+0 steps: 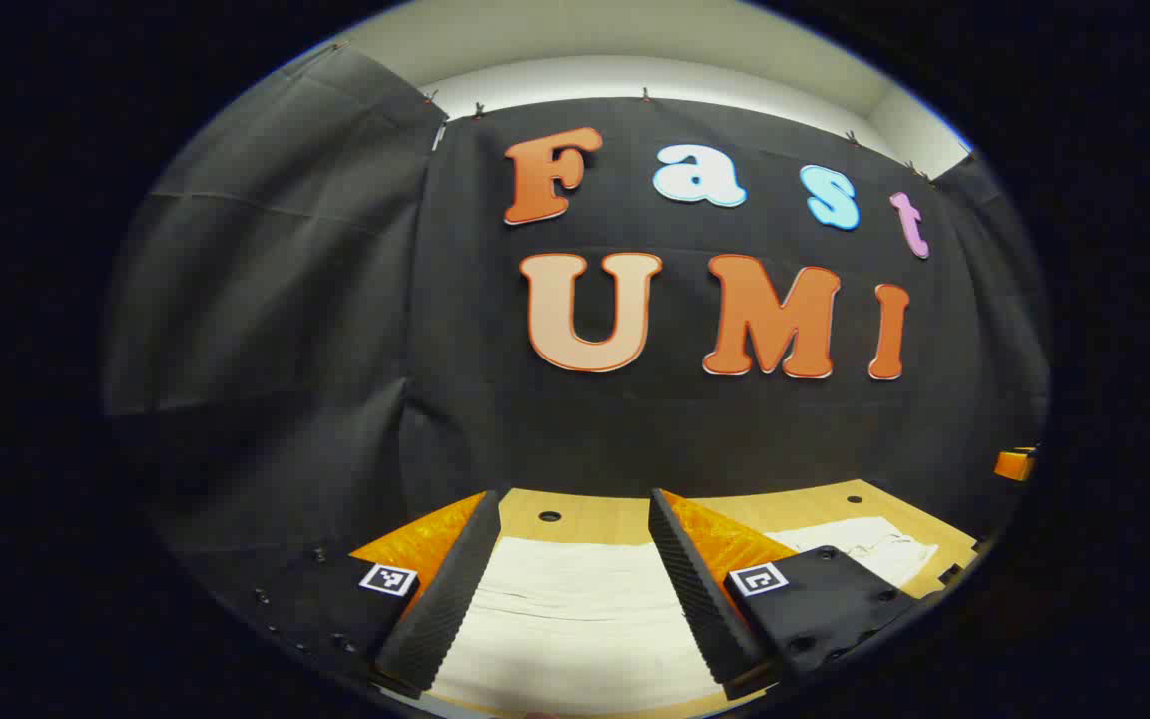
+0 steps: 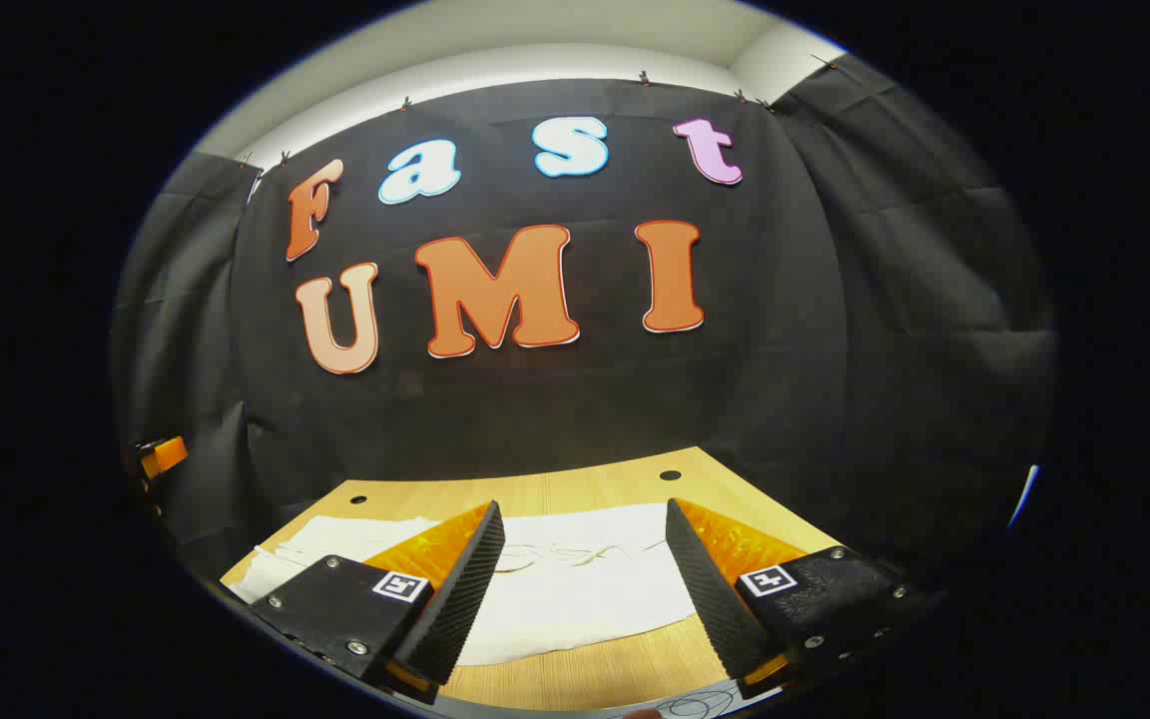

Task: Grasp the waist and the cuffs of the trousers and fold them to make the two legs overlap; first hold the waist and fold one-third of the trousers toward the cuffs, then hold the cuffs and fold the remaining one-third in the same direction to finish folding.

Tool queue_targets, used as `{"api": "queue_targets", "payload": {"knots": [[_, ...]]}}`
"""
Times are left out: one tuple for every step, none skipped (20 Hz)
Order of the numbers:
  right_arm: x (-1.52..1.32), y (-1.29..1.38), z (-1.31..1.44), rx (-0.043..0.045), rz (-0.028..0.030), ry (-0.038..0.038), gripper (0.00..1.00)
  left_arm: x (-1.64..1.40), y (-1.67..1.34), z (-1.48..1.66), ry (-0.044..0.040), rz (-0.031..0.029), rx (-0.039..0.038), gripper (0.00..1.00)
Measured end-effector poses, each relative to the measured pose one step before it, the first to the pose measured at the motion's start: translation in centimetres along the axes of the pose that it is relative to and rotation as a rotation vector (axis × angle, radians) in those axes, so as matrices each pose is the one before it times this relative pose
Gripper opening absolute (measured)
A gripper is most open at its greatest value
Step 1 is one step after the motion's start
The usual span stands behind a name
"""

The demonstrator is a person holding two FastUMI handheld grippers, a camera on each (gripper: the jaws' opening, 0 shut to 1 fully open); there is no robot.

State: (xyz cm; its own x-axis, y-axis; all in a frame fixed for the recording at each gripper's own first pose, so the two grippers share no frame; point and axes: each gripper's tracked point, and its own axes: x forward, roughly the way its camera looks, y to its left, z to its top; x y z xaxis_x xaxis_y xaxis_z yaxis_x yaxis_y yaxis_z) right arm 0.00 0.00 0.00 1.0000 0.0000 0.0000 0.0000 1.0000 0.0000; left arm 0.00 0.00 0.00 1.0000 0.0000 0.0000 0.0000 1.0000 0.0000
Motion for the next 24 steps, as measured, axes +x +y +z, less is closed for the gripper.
{"api": "queue_targets", "payload": {"knots": [[0.071, 0.463, 0.172, -0.00821, 0.00571, 0.00810, 0.98, -0.150, 1.265, -0.012, 0.00085, 0.02370, 0.01074, 0.98], [0.235, 0.202, 0.003, -0.00968, 0.00023, 0.00984, 0.98, -0.053, 1.341, 0.185, -0.00400, 0.02019, 0.01375, 0.96], [0.280, 0.128, 0.135, -0.00743, -0.00418, 0.00396, 0.98, -0.193, 0.813, 0.106, -0.00280, 0.01290, 0.00963, 0.98], [0.358, 0.016, 0.051, 0.00027, -0.00594, 0.00148, 0.97, -0.025, 0.525, 0.107, 0.00076, 0.00497, 0.00441, 0.98], [0.495, 0.232, 0.059, 0.00917, 0.00436, 0.00211, 1.00, 0.037, 0.509, 0.058, -0.00202, 0.00689, 0.00225, 0.98], [0.521, 0.564, -0.084, 0.01317, 0.01219, 0.00518, 0.98, 0.181, 0.364, 0.306, -0.00385, 0.00979, -0.00092, 0.98], [0.552, 0.355, -0.119, 0.01050, 0.01392, 0.00959, 0.98, 0.439, 0.277, 0.078, -0.00386, 0.01255, -0.00661, 0.98], [0.644, -0.009, -0.188, 0.00297, 0.00896, 0.00911, 1.00, 0.397, -0.107, 0.348, -0.00234, 0.00545, -0.01083, 0.98], [0.762, -0.203, -0.038, -0.00766, 0.00001, 0.00478, 0.98, 0.380, -0.367, -0.017, 0.00016, 0.00381, -0.01245, 0.98], [0.880, -0.515, 0.126, -0.01763, -0.00858, 0.00352, 0.98, 0.542, -0.472, 0.411, -0.00213, 0.00299, -0.01236, 0.98], [0.820, -0.418, 0.292, -0.01963, -0.00063, -0.00021, 1.00, 0.575, -0.617, 0.139, -0.00313, -0.00331, -0.00551, 0.98], [0.632, -0.283, 0.301, -0.01387, 0.00019, 0.00202, 0.98, 0.584, -0.551, 0.344, -0.00328, 0.00227, 0.00827, 0.98], [0.626, -0.355, 0.423, -0.00632, 0.00526, -0.00174, 0.98, 0.623, -0.249, 0.359, -0.01191, 0.00778, 0.00918, 0.98], [0.671, -0.416, 0.493, -0.00291, 0.00562, -0.00620, 0.98, 0.646, -0.566, 0.742, -0.01224, -0.00378, 0.01141, 0.98], [0.749, -0.461, 0.342, -0.00105, 0.00254, -0.00342, 0.98, 0.682, -0.487, 0.466, -0.01357, 0.00445, 0.01421, 0.99], [0.727, -0.589, -0.044, 0.00126, 0.00243, 0.00049, 0.98, 0.689, -0.477, 0.446, -0.01244, 0.00936, 0.01611, 0.98], [0.614, -0.526, -0.072, 0.00264, 0.00040, 0.00594, 0.98, 0.503, -0.598, 0.223, -0.01116, 0.00470, 0.01568, 0.96], [0.589, -0.491, -0.227, 0.00404, 0.00218, 0.00671, 0.98, 0.530, -0.908, 0.127, -0.00717, -0.00270, 0.01174, 0.98], [0.625, -0.462, -0.174, 0.00470, 0.00194, 0.00819, 0.98, 0.489, -1.075, -0.187, 0.00292, -0.00970, 0.00371, 0.98], [0.601, -0.701, -0.079, 0.00525, -0.00891, 0.00273, 0.98, 0.352, -1.002, -0.070, 0.00132, -0.00720, 0.00118, 0.96], [0.559, -0.572, 0.027, 0.00937, -0.00421, 0.00206, 0.98, 0.454, -0.692, -0.388, 0.00185, 0.00277, 0.00345, 0.99], [0.503, -0.352, -0.246, 0.01918, -0.00244, 0.01296, 0.98, 0.342, -0.712, -0.257, 0.00221, 0.00005, 0.00411, 0.96], [0.449, -0.342, -0.377, 0.02814, -0.00204, 0.02316, 0.98, 0.397, -0.985, -0.210, 0.00588, -0.01946, 0.00535, 0.98], [0.438, -0.157, -0.570, 0.03708, 0.00159, 0.03258, 0.98, 0.454, -1.211, -0.123, 0.00893, -0.03936, 0.00535, 0.98]]}}
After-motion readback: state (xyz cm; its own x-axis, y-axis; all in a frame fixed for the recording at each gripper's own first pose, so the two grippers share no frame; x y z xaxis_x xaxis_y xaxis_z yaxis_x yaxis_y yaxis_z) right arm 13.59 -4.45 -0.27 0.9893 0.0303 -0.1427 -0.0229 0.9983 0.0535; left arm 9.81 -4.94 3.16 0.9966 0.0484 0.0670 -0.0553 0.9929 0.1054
